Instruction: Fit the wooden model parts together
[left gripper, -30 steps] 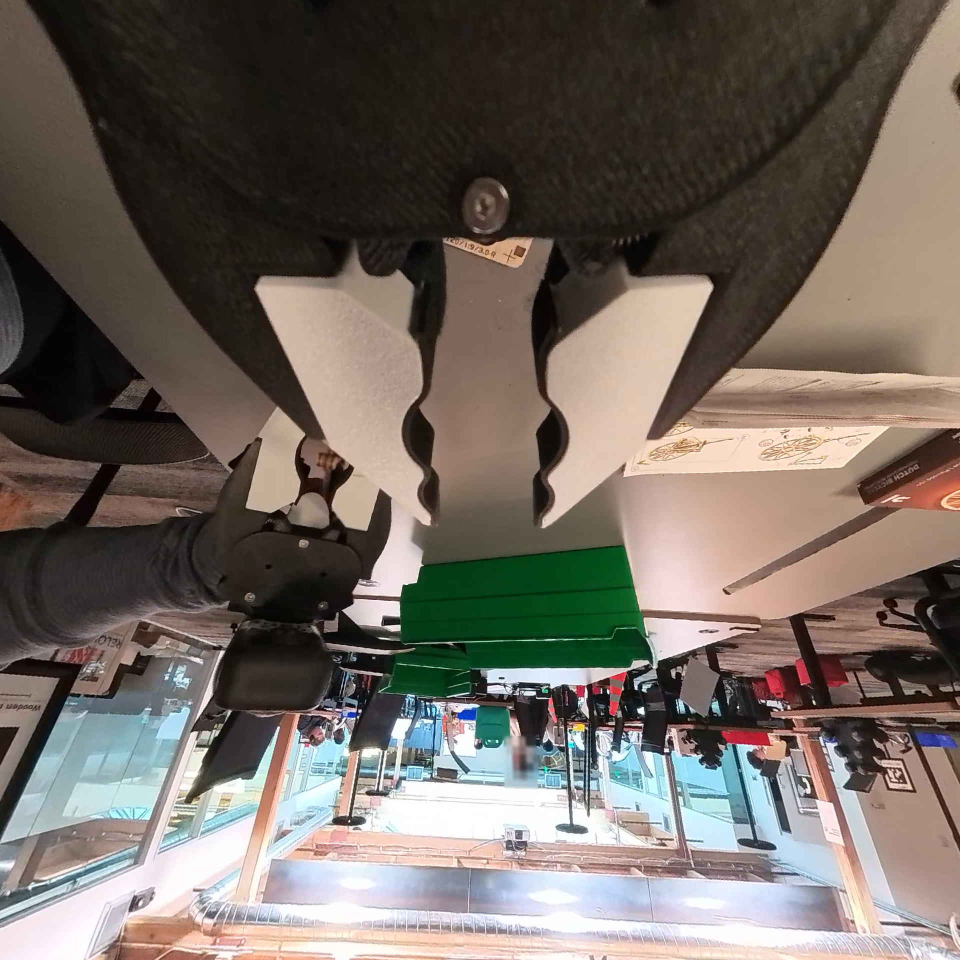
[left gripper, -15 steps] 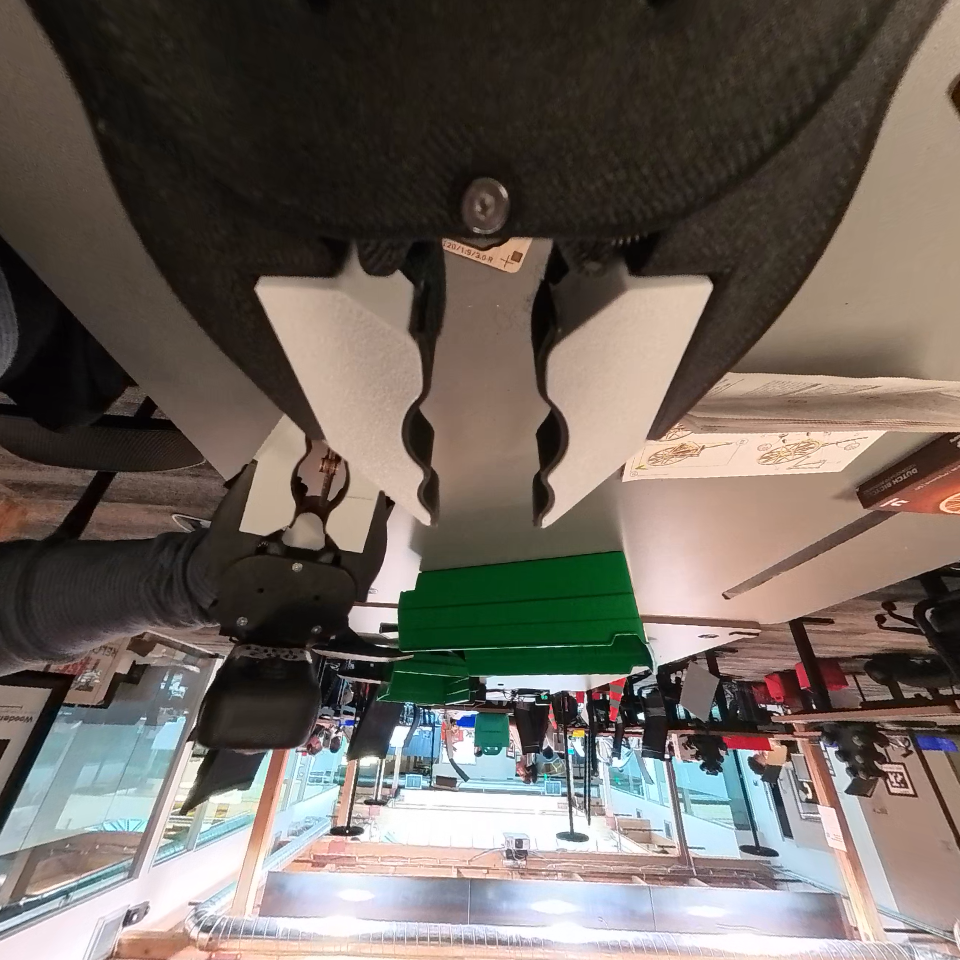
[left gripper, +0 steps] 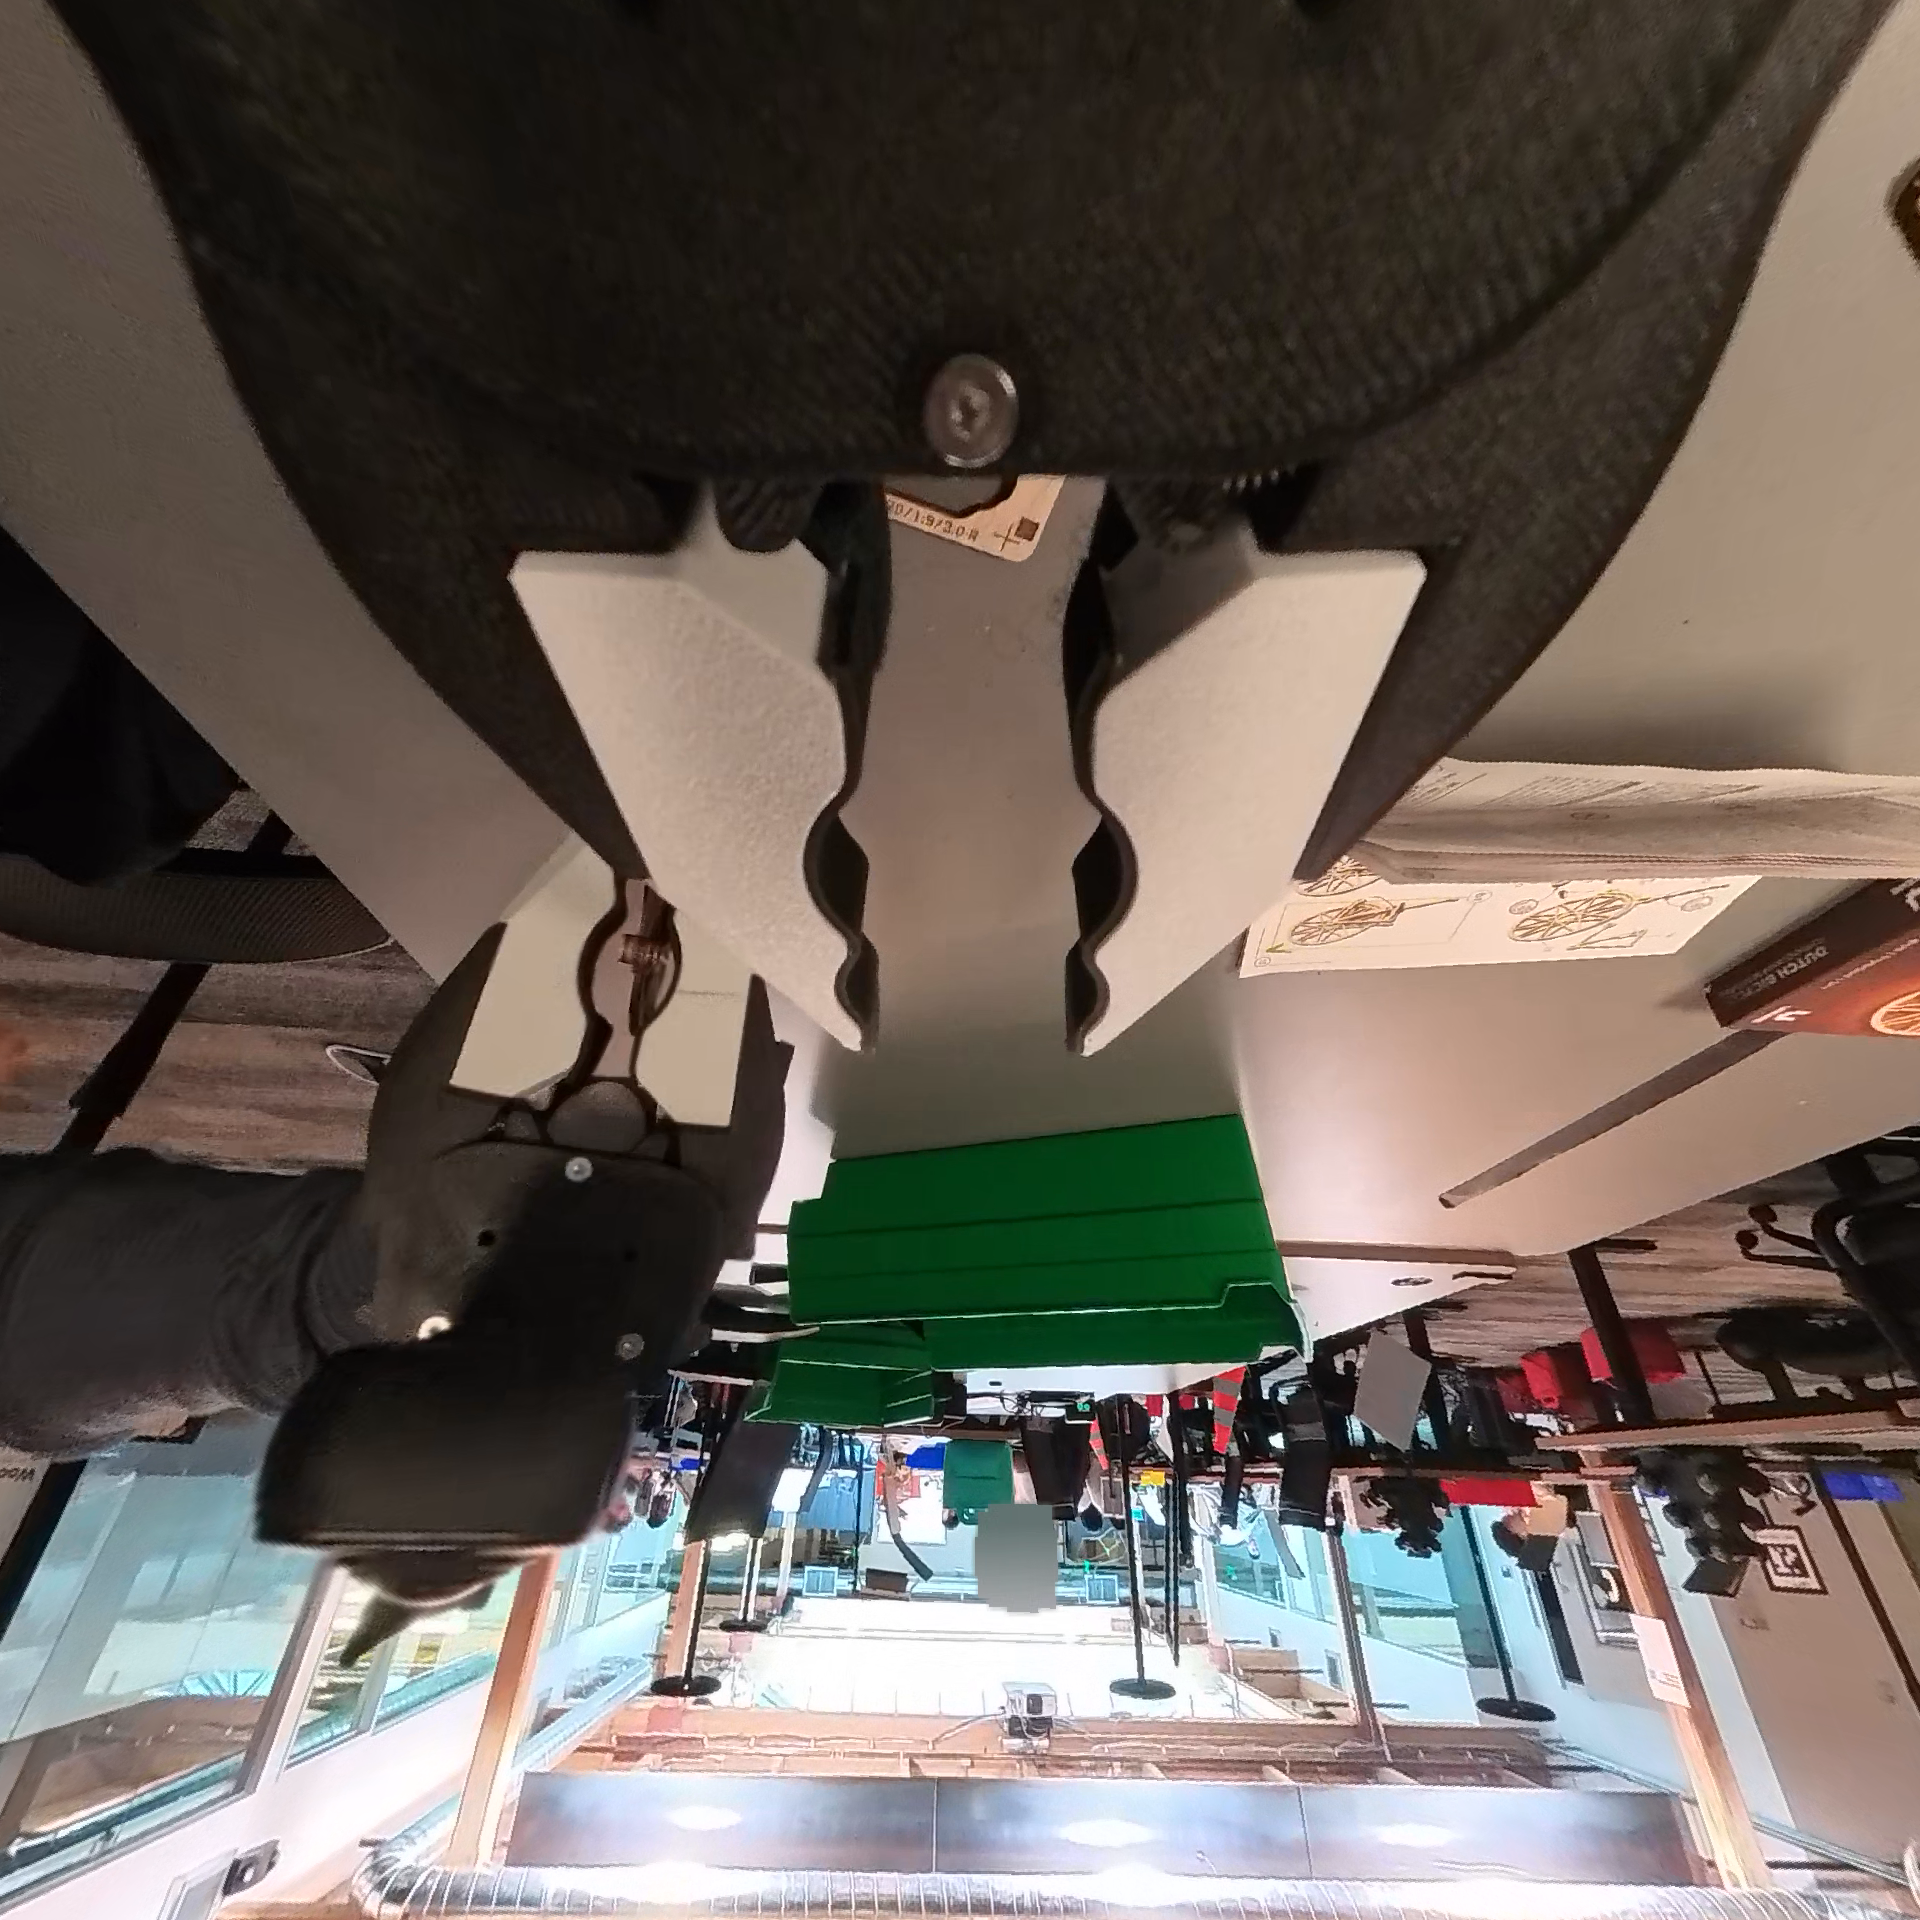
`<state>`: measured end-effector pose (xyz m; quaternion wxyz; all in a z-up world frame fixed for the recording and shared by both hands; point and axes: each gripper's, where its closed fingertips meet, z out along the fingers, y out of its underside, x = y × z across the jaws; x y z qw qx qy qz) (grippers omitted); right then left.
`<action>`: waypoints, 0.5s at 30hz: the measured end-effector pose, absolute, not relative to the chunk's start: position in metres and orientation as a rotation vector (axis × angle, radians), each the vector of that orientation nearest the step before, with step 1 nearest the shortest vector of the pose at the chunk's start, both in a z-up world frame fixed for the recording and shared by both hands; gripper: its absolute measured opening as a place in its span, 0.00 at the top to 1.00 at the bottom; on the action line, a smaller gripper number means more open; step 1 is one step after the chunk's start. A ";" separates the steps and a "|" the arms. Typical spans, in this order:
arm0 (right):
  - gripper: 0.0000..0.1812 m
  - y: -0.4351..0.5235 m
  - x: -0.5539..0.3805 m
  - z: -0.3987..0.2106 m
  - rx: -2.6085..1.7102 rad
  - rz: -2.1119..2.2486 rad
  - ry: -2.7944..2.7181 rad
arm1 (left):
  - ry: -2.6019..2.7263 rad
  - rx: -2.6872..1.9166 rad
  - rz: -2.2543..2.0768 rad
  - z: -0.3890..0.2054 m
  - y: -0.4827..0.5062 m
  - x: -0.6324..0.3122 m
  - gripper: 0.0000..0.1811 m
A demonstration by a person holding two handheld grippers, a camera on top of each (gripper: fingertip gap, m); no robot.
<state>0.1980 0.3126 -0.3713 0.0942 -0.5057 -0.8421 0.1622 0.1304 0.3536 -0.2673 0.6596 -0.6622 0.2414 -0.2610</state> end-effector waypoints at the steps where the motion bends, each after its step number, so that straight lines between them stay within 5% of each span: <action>1: 0.99 0.313 0.197 -0.370 -1.491 0.476 -2.499 | 0.545 -1.498 -0.588 -0.267 0.354 0.130 0.81; 15: 1.00 0.337 0.172 -0.317 -0.901 0.086 -2.239 | 0.488 -1.480 -0.588 -0.264 0.354 0.118 0.80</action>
